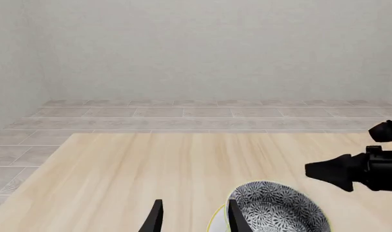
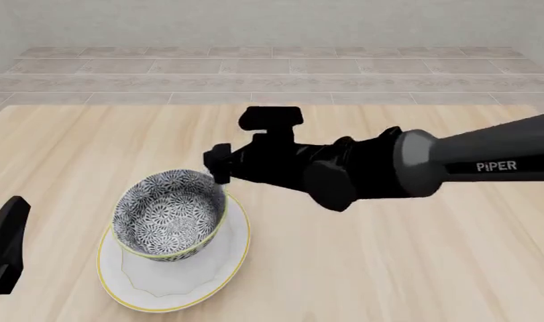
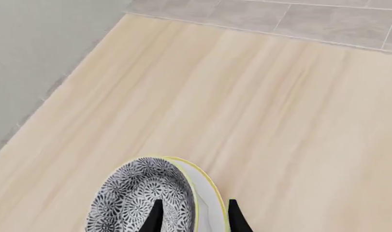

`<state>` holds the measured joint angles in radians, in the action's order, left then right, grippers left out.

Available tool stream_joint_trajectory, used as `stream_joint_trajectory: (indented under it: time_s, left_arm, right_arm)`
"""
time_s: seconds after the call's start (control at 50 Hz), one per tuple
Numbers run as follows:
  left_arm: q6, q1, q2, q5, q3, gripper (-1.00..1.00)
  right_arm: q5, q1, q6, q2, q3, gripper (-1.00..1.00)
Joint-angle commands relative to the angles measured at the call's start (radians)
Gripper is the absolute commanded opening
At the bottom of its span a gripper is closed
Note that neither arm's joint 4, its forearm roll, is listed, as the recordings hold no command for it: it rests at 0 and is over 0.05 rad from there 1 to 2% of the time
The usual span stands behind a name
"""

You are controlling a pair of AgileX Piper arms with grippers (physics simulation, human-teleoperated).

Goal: Put the bowl on the plate.

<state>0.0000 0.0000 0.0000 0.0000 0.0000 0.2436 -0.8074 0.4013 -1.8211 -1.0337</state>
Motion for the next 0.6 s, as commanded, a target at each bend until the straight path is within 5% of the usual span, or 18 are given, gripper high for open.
stream_joint_trajectory:
  time_s: [0.02,0.36,0.42,0.6]
  left_arm:
    - [0.000,0.000,0.000,0.000,0.000,1.00]
    - [0.000,0.000,0.000,0.000,0.000,1.00]
    - [0.000,0.000,0.000,0.000,0.000,1.00]
    - [0.000,0.000,0.000,0.000,0.000,1.00]
  right_arm:
    - [-0.054,0.038,-0.079,0.191,0.022,1.00]
    - [-0.164,0.116,-0.215,0.608,0.122,1.00]
    - [-0.201,0.156,-0.272,0.738,0.142,1.00]
    - [-0.305,0.218,-0.315,1.087,0.178,1.00]
